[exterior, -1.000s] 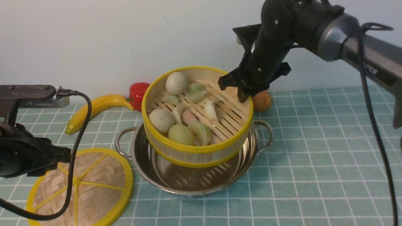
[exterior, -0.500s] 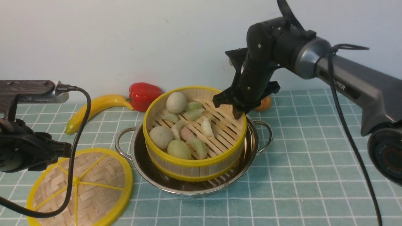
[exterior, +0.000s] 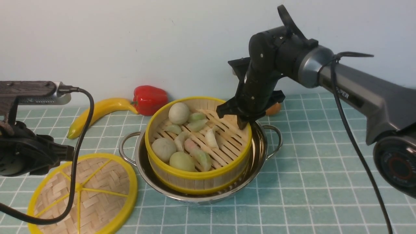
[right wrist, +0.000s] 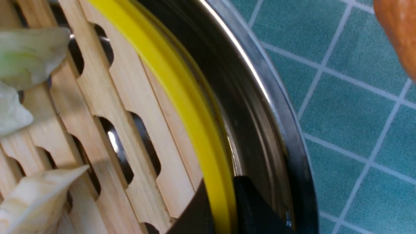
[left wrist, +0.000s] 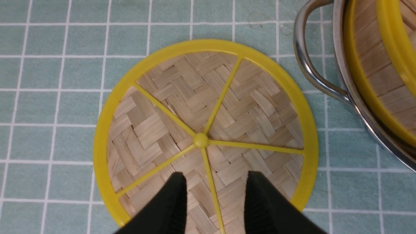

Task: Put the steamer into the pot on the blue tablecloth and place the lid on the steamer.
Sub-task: 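Place the bamboo steamer basket of food into the steel pot with the right gripper, then grasp the bamboo steamer lid lying on the table by its centre knob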

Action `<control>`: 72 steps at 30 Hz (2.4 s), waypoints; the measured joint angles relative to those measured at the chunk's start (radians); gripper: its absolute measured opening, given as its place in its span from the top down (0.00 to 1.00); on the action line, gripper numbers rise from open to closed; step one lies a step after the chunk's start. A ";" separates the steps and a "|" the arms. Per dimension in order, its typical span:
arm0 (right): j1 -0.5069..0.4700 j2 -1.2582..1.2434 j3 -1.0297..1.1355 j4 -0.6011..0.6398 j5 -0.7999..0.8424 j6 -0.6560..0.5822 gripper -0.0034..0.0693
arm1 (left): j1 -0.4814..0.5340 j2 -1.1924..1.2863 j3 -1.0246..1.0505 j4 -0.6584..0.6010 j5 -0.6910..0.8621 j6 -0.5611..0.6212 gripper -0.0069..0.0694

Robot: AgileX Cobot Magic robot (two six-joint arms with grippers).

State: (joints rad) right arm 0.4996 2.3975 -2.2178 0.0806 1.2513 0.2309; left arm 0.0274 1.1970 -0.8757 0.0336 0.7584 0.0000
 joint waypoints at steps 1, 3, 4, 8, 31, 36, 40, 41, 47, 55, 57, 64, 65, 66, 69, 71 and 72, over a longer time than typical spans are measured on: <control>0.000 0.001 0.000 0.000 0.000 0.000 0.87 | 0.000 0.000 0.000 0.000 0.000 0.000 0.59; 0.000 0.002 0.000 0.000 0.000 0.000 0.87 | 0.000 0.000 0.000 0.000 0.000 0.000 0.59; 0.000 0.005 0.000 0.000 -0.001 0.000 0.87 | 0.000 0.000 0.000 0.000 0.000 0.000 0.59; 0.000 0.007 0.000 0.003 -0.001 0.000 0.82 | 0.000 0.000 0.000 0.000 0.000 0.000 0.59; -0.001 -0.254 -0.008 0.001 -0.017 -0.005 0.42 | 0.000 0.216 0.000 -0.034 -0.103 0.000 0.59; -0.001 -0.411 -0.008 0.000 -0.018 -0.031 0.42 | 0.000 0.296 0.000 -0.016 -0.127 0.000 0.59; -0.001 -0.568 -0.009 0.000 -0.020 -0.063 0.42 | 0.000 0.342 0.000 -0.009 -0.133 -0.015 0.59; -0.001 -0.627 -0.009 0.000 -0.021 -0.075 0.42 | 0.000 0.353 0.000 -0.008 -0.133 -0.017 0.59; -0.001 -0.840 -0.010 0.000 -0.021 -0.098 0.42 | 0.000 0.375 0.000 0.004 -0.140 -0.019 0.59; -0.001 -1.044 -0.012 0.018 -0.021 -0.106 0.42 | 0.000 0.378 -0.001 0.026 -0.186 -0.045 0.59; -0.001 -1.107 -0.012 0.018 -0.021 -0.107 0.42 | 0.000 0.378 -0.001 0.046 -0.188 -0.062 0.59; -0.001 -1.261 0.083 0.018 -0.024 -0.129 0.42 | 0.000 0.378 -0.001 0.139 -0.193 -0.171 0.59; -0.001 -1.284 0.112 0.018 -0.024 -0.130 0.42 | 0.000 0.378 -0.001 0.143 -0.193 -0.175 0.59; -0.001 -1.301 0.135 0.018 -0.024 -0.130 0.42 | 0.000 0.378 -0.001 0.143 -0.193 -0.180 0.59; -0.001 -1.353 0.218 0.015 -0.022 -0.131 0.42 | 0.000 0.381 -0.001 0.143 -0.193 -0.184 0.59; -0.001 -1.367 0.258 0.014 -0.020 -0.131 0.42 | 0.000 0.392 -0.001 0.143 -0.193 -0.185 0.59; -0.001 -1.372 0.272 0.013 -0.018 -0.131 0.42 | 0.000 0.401 -0.001 0.143 -0.193 -0.185 0.59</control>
State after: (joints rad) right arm 0.4987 1.0257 -1.9455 0.0939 1.2336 0.0999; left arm 0.0274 1.5979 -0.8769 0.1762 0.5655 -0.1852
